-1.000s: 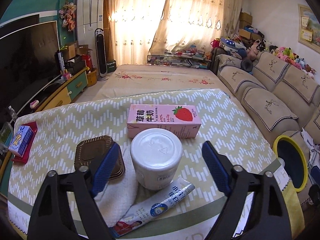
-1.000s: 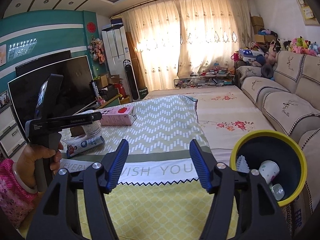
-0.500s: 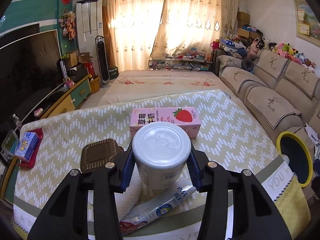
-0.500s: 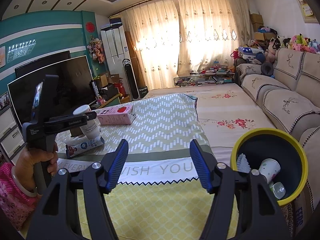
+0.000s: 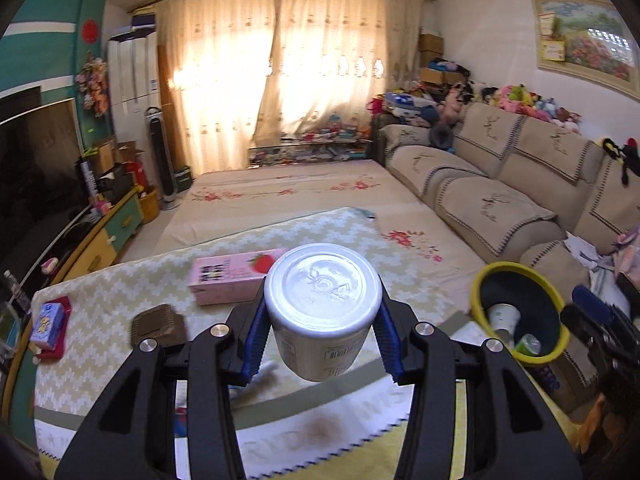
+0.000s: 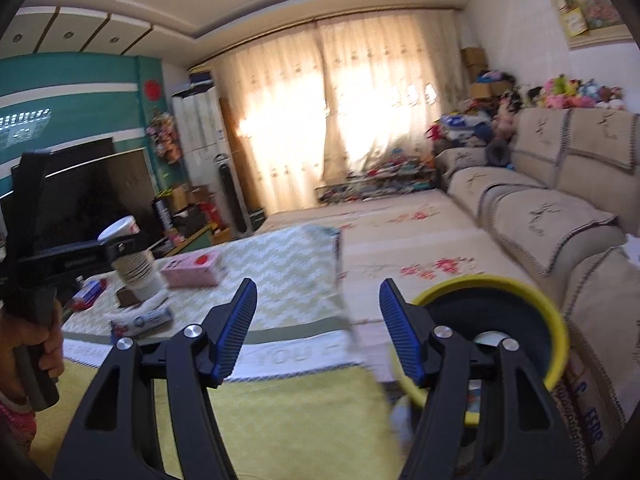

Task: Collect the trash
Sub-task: 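Carry the white jar with the left gripper into the bin and release, then grasp the blue-capped toothpaste tube with the right gripper and lift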

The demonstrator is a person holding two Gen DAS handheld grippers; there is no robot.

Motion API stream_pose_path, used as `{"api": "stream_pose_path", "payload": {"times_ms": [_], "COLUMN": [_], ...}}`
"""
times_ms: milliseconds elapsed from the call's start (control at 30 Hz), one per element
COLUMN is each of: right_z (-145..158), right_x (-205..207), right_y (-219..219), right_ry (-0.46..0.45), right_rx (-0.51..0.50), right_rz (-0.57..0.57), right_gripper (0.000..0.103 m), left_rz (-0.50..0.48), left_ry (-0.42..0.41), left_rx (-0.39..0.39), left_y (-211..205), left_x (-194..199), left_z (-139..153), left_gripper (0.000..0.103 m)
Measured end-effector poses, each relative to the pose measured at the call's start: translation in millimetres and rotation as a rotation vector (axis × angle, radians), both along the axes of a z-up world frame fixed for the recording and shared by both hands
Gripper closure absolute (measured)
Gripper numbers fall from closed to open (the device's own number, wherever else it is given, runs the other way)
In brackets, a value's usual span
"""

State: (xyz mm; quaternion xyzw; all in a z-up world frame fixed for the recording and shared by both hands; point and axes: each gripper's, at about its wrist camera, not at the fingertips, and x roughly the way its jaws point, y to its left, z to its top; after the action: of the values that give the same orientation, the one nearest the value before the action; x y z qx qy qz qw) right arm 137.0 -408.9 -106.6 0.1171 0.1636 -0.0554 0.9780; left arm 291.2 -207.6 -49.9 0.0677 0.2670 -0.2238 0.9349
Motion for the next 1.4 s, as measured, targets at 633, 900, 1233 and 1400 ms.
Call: {"api": "stream_pose_path", "payload": {"times_ms": [633, 900, 1233, 1400], "right_z": [-19, -28, -32, -30], "right_x": [-82, -73, -46, -24], "right_y": [-136, -146, -115, -79], "right_ry": [0.022, 0.041, 0.067, 0.091], "right_rx": [0.026, 0.058, 0.065, 0.057], "right_rz": [-0.337, -0.341, -0.229, -0.117], "right_gripper": [0.041, 0.04, 0.039, 0.037], "left_rz": [-0.43, -0.435, -0.287, -0.138], "left_ry": [0.188, 0.22, 0.067, 0.042], "left_rx": [0.024, 0.02, -0.097, -0.136], "left_y": [-260, -291, -148, -41], "left_x": [-25, -7, -37, -43], "left_z": [-56, -84, -21, -13], "left_gripper": [0.056, 0.032, 0.02, 0.013]}}
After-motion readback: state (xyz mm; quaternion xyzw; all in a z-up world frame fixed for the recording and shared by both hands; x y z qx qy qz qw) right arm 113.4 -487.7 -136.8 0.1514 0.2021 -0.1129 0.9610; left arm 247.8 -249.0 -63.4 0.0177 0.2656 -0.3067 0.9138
